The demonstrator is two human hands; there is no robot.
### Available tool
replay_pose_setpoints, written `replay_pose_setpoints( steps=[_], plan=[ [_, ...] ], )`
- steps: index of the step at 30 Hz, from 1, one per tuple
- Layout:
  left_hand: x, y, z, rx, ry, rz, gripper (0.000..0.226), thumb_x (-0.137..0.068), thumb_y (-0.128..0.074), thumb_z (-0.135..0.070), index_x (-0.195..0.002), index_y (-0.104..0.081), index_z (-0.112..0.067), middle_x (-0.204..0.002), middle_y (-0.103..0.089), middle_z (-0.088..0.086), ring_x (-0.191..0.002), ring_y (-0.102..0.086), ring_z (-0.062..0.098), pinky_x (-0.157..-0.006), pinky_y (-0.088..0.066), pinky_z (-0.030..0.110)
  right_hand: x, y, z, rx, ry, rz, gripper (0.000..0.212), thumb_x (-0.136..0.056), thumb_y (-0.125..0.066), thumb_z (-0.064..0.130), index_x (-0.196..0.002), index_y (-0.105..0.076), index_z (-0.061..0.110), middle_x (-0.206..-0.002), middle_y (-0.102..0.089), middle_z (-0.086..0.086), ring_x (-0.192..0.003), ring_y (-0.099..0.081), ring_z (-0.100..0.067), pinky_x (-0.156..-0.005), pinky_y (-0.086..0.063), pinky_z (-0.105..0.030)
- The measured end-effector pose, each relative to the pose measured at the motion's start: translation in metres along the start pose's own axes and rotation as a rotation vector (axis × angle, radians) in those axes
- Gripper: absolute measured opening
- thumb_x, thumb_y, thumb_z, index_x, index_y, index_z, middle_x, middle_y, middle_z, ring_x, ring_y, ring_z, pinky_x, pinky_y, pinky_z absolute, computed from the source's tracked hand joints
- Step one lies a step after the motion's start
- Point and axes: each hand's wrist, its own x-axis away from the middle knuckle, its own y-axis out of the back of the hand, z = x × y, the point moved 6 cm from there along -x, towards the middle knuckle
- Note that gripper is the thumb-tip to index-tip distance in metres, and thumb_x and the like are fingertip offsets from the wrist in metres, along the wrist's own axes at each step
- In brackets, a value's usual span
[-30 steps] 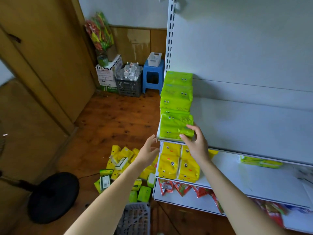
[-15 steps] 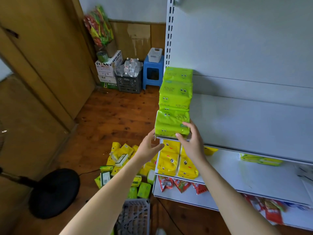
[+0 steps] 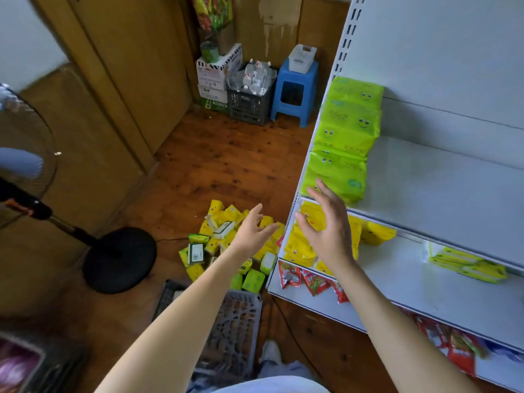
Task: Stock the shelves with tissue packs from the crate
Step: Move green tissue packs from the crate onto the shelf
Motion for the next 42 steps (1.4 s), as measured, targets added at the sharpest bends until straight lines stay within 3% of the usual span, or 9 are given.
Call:
replay_pose_setpoints(
  steps=[6,8,14,18,27,34,37,40,42],
  plan=[
    [0.049,0.082,0.121,0.007,0.284,-0.093,0.058,-0.096,-0.050,-0.030,-0.146,-0.025,-0.014,-0.145,-0.039,0.011,-0.128,-0.045,0.024,-0.094,-0.040,0.030,0.045,-0.118,0.046,-0.165,-0.147,0.473,0.052,-0.085,-0.060,0.033,-0.131,-0.050,0.013,-0.138,-0.045,0.001,-0.127,-0.037,-0.002,-0.108,-0.029,-0.015],
    [0.075,0.116,0.171,0.020,0.399,-0.132,0.056,-0.095,-0.052,-0.027,-0.144,-0.030,-0.011,-0.140,-0.046,0.013,-0.122,-0.050,0.026,-0.098,-0.041,0.034,0.068,-0.154,0.057,-0.165,-0.230,0.608,0.051,-0.087,-0.062,0.027,-0.135,-0.046,0.017,-0.140,-0.045,0.001,-0.129,-0.039,-0.007,-0.108,-0.034,-0.027],
    [0.149,0.208,0.292,0.011,0.652,-0.274,0.048,-0.095,-0.051,-0.025,-0.139,-0.038,-0.011,-0.133,-0.053,0.011,-0.117,-0.054,0.028,-0.097,-0.044,0.034,0.145,-0.254,0.089,-0.113,-0.457,0.963,0.053,-0.092,-0.054,0.034,-0.141,-0.033,0.031,-0.143,-0.039,0.008,-0.129,-0.039,-0.011,-0.094,-0.038,-0.026],
    [0.163,0.228,0.349,-0.007,0.738,-0.244,0.045,-0.095,-0.050,-0.026,-0.137,-0.041,-0.013,-0.130,-0.055,0.010,-0.109,-0.059,0.030,-0.087,-0.048,0.034,0.195,-0.315,0.095,-0.107,-0.603,1.105,0.056,-0.092,-0.054,0.033,-0.143,-0.030,0.030,-0.144,-0.038,0.003,-0.126,-0.043,-0.013,-0.092,-0.038,-0.027],
    [0.069,0.184,0.481,-0.008,0.776,-0.111,0.043,-0.096,-0.047,-0.021,-0.138,-0.039,-0.013,-0.128,-0.057,0.007,-0.114,-0.054,0.023,-0.087,-0.039,0.024,0.322,-0.446,-0.012,-0.020,-0.875,1.330,0.059,-0.091,-0.057,0.032,-0.143,-0.031,0.025,-0.143,-0.041,-0.007,-0.122,-0.049,-0.021,-0.086,-0.038,-0.025],
    [-0.050,0.089,0.675,-0.042,0.795,0.077,0.046,-0.098,-0.045,-0.024,-0.141,-0.035,-0.013,-0.129,-0.053,0.010,-0.117,-0.051,0.029,-0.092,-0.042,0.032,0.439,-0.578,-0.157,-0.006,-0.962,1.444,0.056,-0.093,-0.055,0.026,-0.143,-0.030,0.015,-0.143,-0.041,-0.012,-0.128,-0.045,-0.025,-0.094,-0.038,-0.030],
    [-0.078,0.055,0.758,-0.093,0.823,0.078,0.051,-0.094,-0.049,-0.022,-0.142,-0.034,-0.019,-0.128,-0.053,0.015,-0.111,-0.054,0.035,-0.092,-0.047,0.041,0.490,-0.619,-0.207,0.009,-0.934,1.474,0.059,-0.094,-0.054,0.026,-0.145,-0.028,0.016,-0.141,-0.043,-0.012,-0.125,-0.047,-0.024,-0.084,-0.037,-0.026],
    [-0.094,0.026,0.811,-0.138,0.810,0.126,0.061,-0.094,-0.050,-0.023,-0.148,-0.021,-0.030,-0.142,-0.035,0.015,-0.119,-0.048,0.036,-0.102,-0.041,0.039,0.534,-0.649,-0.242,-0.014,-0.923,1.450,0.064,-0.092,-0.057,0.027,-0.147,-0.024,0.024,-0.144,-0.041,-0.005,-0.124,-0.047,-0.022,-0.080,-0.037,-0.022],
    [-0.099,0.011,0.833,-0.116,0.807,0.121,0.069,-0.094,-0.052,-0.023,-0.149,-0.011,-0.035,-0.148,-0.022,0.015,-0.129,-0.039,0.034,-0.107,-0.033,0.034,0.561,-0.665,-0.254,-0.096,-1.001,1.395,0.072,-0.090,-0.061,0.022,-0.148,-0.019,0.027,-0.148,-0.034,-0.001,-0.129,-0.043,-0.021,-0.093,-0.041,-0.027]
  ],
)
